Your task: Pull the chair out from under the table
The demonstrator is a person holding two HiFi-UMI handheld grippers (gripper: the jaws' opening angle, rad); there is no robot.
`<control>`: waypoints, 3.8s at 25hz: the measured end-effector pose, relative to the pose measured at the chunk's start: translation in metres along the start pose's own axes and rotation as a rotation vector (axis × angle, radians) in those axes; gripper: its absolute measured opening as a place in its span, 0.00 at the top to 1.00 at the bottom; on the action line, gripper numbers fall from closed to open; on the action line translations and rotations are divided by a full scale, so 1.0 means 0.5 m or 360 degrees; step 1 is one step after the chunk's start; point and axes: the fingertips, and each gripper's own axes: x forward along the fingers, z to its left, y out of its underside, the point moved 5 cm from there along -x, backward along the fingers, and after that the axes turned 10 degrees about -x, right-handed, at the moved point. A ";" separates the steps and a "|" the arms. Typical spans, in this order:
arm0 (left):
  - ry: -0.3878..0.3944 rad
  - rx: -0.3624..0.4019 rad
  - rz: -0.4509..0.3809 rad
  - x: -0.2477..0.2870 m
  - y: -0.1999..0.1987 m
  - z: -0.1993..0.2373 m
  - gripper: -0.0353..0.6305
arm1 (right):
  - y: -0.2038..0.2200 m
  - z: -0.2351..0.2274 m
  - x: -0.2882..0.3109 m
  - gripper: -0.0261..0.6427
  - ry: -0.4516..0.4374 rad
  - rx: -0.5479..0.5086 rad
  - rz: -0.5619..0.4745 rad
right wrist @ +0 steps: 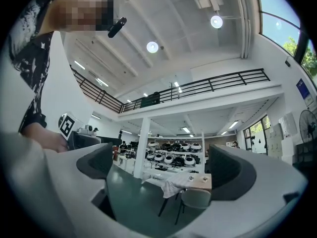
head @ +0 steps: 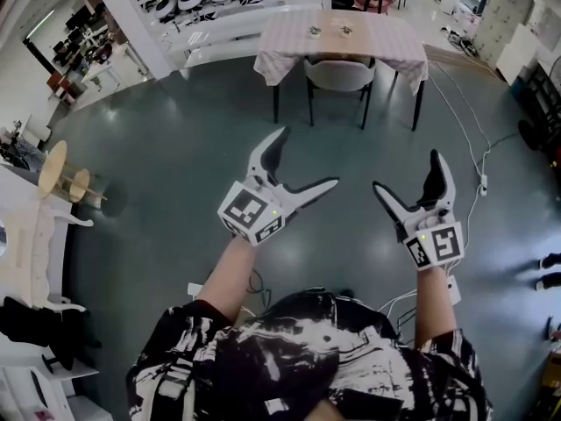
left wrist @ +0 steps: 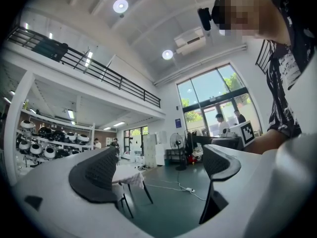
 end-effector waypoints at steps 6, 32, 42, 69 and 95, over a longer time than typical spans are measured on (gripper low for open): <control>0.0037 -0.0025 0.0003 0.026 0.028 0.046 0.17 | 0.043 0.005 0.024 0.10 0.0007 0.0005 0.0073; -0.0054 -0.0017 0.0058 0.603 0.072 0.419 0.17 | 0.323 -0.511 0.456 0.10 -0.0159 0.0056 0.0082; -0.0004 -0.0043 0.0055 0.716 0.126 0.618 0.17 | 0.441 -0.582 0.630 0.10 -0.0122 0.0042 0.0138; 0.0132 -0.0077 0.0118 1.053 0.154 1.239 0.17 | 0.680 -0.797 1.232 0.10 -0.0072 0.0027 0.0258; -0.0019 -0.0027 0.0326 1.347 0.238 1.484 0.17 | 0.896 -1.058 1.501 0.10 -0.0341 0.0102 0.0312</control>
